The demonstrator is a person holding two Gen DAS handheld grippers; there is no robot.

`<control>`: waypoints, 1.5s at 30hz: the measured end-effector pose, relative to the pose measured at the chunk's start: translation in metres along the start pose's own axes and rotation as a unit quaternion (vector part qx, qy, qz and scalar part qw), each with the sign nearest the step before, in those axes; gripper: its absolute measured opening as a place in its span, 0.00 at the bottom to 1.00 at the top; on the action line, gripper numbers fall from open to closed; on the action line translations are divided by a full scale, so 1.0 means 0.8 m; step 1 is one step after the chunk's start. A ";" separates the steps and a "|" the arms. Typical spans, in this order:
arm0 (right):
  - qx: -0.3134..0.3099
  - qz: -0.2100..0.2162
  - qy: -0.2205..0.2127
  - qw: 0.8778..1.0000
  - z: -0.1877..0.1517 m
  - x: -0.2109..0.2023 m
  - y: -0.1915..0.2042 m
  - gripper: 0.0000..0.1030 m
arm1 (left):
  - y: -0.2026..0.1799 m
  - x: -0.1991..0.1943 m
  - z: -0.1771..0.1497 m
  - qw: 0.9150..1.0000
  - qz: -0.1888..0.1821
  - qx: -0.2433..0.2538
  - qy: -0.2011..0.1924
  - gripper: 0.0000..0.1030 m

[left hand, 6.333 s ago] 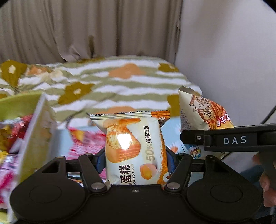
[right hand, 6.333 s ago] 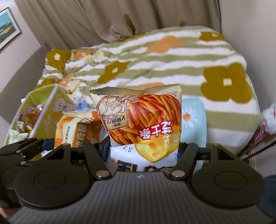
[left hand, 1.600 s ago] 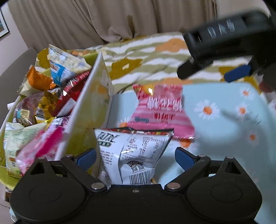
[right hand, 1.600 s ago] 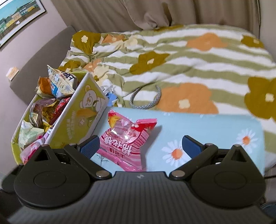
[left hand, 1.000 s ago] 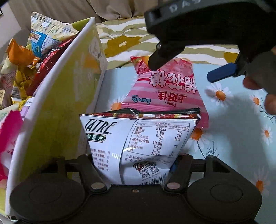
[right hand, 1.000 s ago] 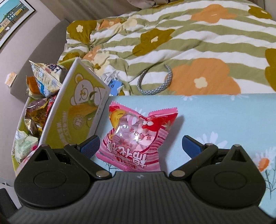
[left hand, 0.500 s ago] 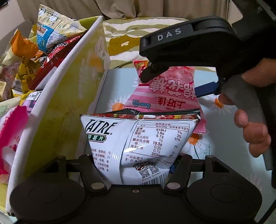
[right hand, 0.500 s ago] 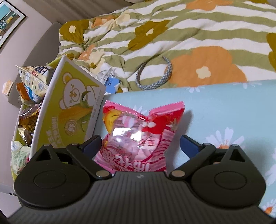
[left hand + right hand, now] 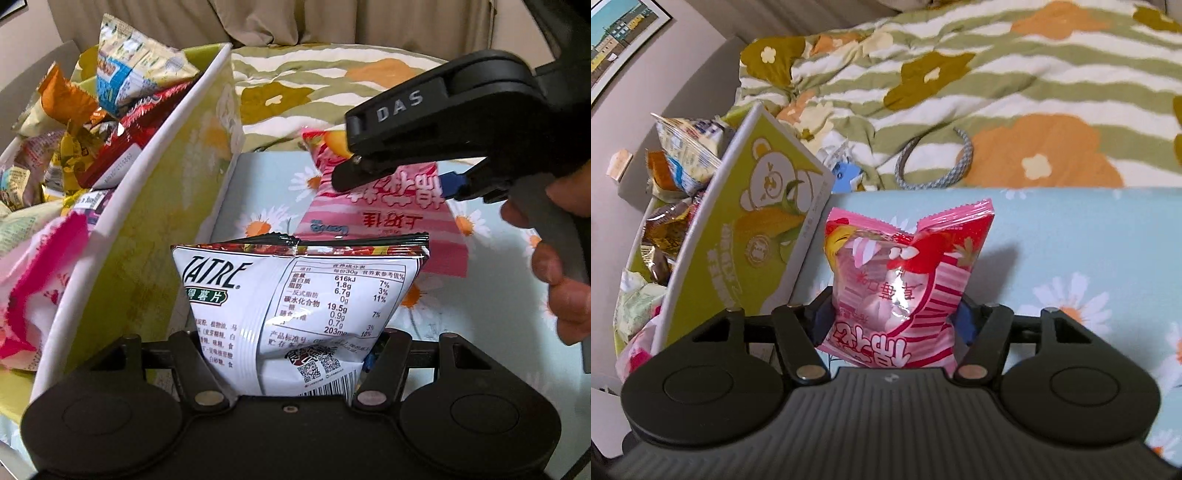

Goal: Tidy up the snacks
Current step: 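Carry both bags over the yellow box and open both tools to drop them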

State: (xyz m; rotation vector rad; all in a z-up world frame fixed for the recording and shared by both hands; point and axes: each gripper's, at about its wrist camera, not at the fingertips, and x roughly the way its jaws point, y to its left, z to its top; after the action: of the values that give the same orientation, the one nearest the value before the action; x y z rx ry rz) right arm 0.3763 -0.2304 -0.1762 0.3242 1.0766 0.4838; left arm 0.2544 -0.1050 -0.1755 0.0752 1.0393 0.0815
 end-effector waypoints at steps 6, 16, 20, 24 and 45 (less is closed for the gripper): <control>-0.012 -0.012 -0.034 0.999 0.000 -0.055 -0.002 0.77 | -0.011 -0.034 0.002 1.000 -0.009 0.007 -0.024 0.66; -0.030 -0.015 -0.080 0.996 -0.007 -0.146 0.017 0.77 | -0.002 -0.135 0.009 0.996 -0.012 -0.015 -0.085 0.66; -0.046 -0.009 -0.103 0.994 -0.005 -0.179 0.036 0.77 | 0.025 -0.179 0.013 0.993 -0.001 -0.035 -0.117 0.66; -0.061 -0.001 -0.124 0.990 -0.006 -0.201 0.067 0.77 | 0.067 -0.218 0.025 0.987 0.017 -0.050 -0.149 0.66; -0.038 -0.017 -0.160 0.986 -0.005 -0.135 0.283 0.77 | 0.288 -0.169 0.105 0.992 -0.041 -0.015 -0.121 0.68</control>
State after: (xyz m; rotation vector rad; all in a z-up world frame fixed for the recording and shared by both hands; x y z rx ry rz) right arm 0.2818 -0.0943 0.0122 0.3029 0.7480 0.4245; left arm 0.2509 0.1083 0.0061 0.0140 0.7970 0.0125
